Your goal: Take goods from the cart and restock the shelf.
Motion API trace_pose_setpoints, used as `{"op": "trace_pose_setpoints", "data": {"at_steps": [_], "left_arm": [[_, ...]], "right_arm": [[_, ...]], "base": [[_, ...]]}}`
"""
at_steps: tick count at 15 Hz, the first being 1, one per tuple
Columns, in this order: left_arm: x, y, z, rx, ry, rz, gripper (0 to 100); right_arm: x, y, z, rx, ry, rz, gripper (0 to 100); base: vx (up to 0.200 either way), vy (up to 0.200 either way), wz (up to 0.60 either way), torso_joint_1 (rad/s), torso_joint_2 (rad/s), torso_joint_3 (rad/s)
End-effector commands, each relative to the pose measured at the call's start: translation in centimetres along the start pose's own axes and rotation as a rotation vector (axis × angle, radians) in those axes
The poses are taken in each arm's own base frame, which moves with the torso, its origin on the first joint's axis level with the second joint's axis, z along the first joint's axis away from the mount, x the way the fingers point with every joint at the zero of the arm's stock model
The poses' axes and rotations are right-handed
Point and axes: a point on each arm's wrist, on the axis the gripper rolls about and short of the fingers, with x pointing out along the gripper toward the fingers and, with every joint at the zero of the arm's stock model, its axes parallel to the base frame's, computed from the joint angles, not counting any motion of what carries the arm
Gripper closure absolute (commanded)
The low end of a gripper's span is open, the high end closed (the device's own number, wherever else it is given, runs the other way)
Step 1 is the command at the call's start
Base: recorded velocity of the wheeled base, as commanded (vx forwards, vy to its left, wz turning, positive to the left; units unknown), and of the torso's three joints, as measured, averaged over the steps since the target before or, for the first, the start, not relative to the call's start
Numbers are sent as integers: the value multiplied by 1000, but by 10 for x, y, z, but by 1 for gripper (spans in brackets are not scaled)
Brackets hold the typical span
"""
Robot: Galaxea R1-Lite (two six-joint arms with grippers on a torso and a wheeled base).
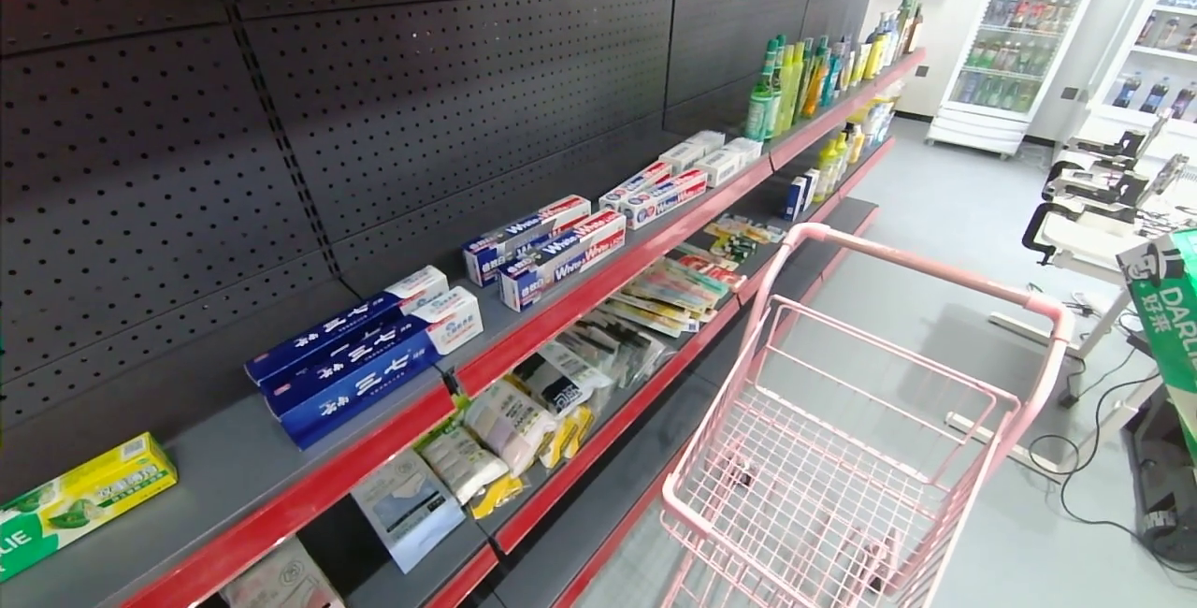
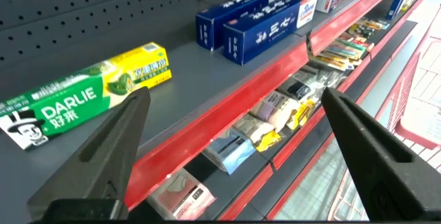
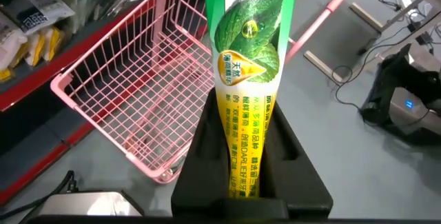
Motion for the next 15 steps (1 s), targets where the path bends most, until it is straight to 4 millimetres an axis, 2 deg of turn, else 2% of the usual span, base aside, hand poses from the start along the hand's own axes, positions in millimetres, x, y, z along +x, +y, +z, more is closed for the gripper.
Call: {"op": "trace_pose_setpoints", "data": {"at_steps": [1,8,14,15], "left_arm": [[0,0,0,0,1,1,0],[0,0,0,0,1,1,0],[0,0,0,0,1,1,0],[0,0,0,0,1,1,0]], "right_arm": [[1,0,1,-5,5,2,100],[3,1,-2,-42,19,1,100],[4,1,-4,-82,27,6,100],[4,1,-4,-84,28,7,100]], "base": [[0,0,0,168,-354,-183],[0,0,0,149,-309,-161],[0,0,0,0,0,0],[0,0,600,-7,2,2]]}}
